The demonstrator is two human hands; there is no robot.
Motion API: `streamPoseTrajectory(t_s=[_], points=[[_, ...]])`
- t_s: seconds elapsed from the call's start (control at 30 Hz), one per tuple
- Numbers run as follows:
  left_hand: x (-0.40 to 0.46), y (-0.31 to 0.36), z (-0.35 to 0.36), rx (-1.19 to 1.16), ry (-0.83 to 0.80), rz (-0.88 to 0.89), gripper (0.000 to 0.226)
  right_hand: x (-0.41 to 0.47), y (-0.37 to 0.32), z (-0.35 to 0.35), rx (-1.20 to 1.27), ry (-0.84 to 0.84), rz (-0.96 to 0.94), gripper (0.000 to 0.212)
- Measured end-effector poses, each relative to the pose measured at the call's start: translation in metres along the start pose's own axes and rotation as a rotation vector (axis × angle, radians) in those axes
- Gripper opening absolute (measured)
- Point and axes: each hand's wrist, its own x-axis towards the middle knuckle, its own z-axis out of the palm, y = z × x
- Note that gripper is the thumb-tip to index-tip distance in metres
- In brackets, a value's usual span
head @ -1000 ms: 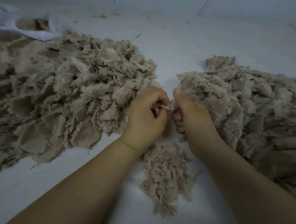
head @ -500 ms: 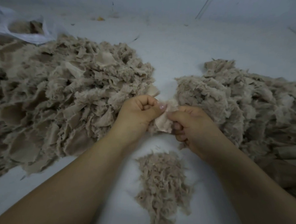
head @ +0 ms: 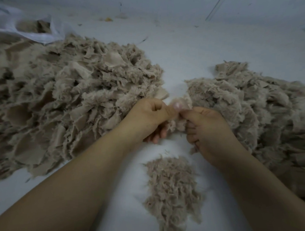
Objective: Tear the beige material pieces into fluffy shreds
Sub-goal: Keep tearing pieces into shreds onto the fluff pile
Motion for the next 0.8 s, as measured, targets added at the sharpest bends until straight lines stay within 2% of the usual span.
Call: streamPoseTrajectory(t_s=[0.1,0.23,0.33,0.4,0.43,0.47,0.53,0.6,0.63,0.67,0.73,0.8], points=[[-0.002,0.002,-0.008,0.130,-0.185,-0.003,0.047,-0.002,0.001,0.000,-0.009,0.011,-0.025,0.046],[-0.006,0.001,-0.021,-0.002,-0.302,-0.003,0.027,-0.003,0.002,0.000,-0.011,0.018,-0.034,0.048],[-0.007,0.009,-0.031,0.119,-0.648,0.001,0.014,-0.002,0.001,0.000,0.058,0.032,-0.018,0.042],[-0.008,0.015,-0.033,0.226,-0.876,0.013,0.025,-0.002,0.000,-0.002,0.106,0.027,-0.001,0.039],[-0.008,0.017,-0.033,0.248,-0.902,0.032,0.040,-0.002,0.000,-0.002,0.099,0.027,0.001,0.042],[-0.007,0.016,-0.030,0.234,-0.851,0.037,0.054,-0.003,0.000,-0.002,0.076,0.030,-0.004,0.043],[-0.007,0.011,-0.022,0.127,-0.566,-0.033,0.074,-0.006,-0.001,0.000,0.016,0.026,-0.019,0.038],[-0.003,0.002,-0.014,0.013,-0.276,-0.094,0.079,-0.007,-0.003,0.000,-0.030,0.012,-0.004,0.037],[-0.001,0.000,-0.012,-0.026,-0.210,-0.103,0.073,-0.008,-0.004,0.000,-0.045,0.005,0.009,0.037],[0.000,0.000,-0.011,-0.040,-0.186,-0.105,0.060,-0.009,-0.005,0.000,-0.051,0.000,0.017,0.036],[-0.003,0.000,-0.013,-0.009,-0.248,-0.110,0.035,-0.008,-0.006,0.001,-0.038,0.004,0.023,0.036],[-0.004,0.001,-0.014,-0.045,-0.263,-0.101,0.029,-0.007,-0.006,0.003,0.007,0.015,0.033,0.044]])
